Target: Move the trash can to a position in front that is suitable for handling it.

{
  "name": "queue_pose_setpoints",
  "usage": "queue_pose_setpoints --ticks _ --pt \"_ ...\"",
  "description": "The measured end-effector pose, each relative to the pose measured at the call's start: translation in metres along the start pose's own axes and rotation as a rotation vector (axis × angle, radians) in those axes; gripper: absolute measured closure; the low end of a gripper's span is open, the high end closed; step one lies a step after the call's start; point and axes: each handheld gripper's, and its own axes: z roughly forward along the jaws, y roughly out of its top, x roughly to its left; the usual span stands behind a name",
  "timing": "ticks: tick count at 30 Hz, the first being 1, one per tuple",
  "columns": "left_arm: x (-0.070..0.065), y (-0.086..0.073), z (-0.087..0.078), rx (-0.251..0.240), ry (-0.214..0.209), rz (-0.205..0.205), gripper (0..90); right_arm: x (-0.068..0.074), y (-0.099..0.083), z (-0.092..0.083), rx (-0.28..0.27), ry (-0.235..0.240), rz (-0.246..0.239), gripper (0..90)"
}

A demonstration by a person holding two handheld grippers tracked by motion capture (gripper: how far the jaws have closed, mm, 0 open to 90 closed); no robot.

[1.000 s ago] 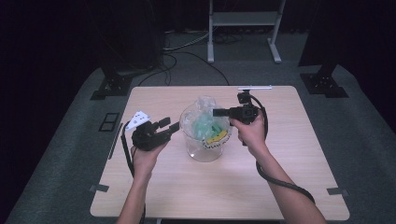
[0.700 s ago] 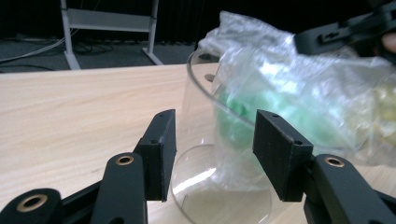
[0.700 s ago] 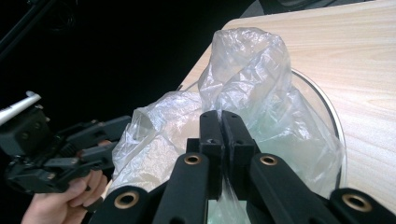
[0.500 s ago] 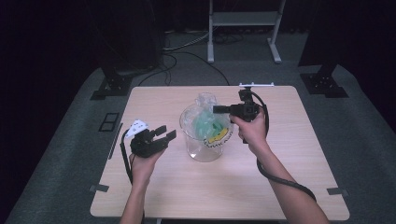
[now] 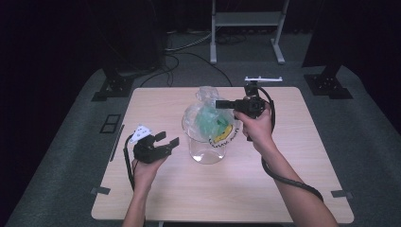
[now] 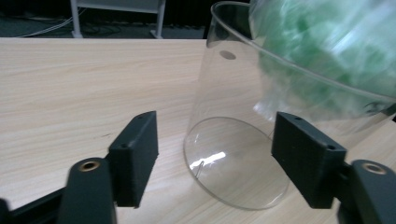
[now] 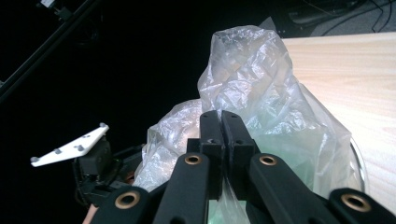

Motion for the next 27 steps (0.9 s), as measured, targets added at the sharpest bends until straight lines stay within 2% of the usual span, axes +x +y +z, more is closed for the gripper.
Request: queue_pose_setpoints --ticks 5,7,14,16,19,27 --pt "0.001 -0.003 0.002 0.009 0.006 -0.003 22.7 0.009 0.007 -0.004 -0.018 0.011 -0.013 89.0" --pt "0.002 -0.004 0.003 0.008 -0.009 -0.017 21.6 0.012 0.009 -0.006 -0.023 0.016 -0.021 88.9" --pt "0.002 -0.006 0.006 0.010 -0.007 -0.022 15.5 0.020 0.015 -0.017 -0.041 0.018 -0.037 88.9" --pt "0.002 -0.007 0.007 0.014 0.004 -0.029 11.3 0.021 0.016 -0.022 -0.047 0.015 -0.041 88.9" --pt "0.003 -0.008 0.007 0.021 0.007 -0.028 9.7 0.022 0.018 -0.029 -0.056 0.011 -0.049 88.9" --pt "0.005 -0.011 0.009 0.028 -0.006 -0.048 5.4 0.022 0.023 -0.042 -0.076 -0.001 -0.050 88.9"
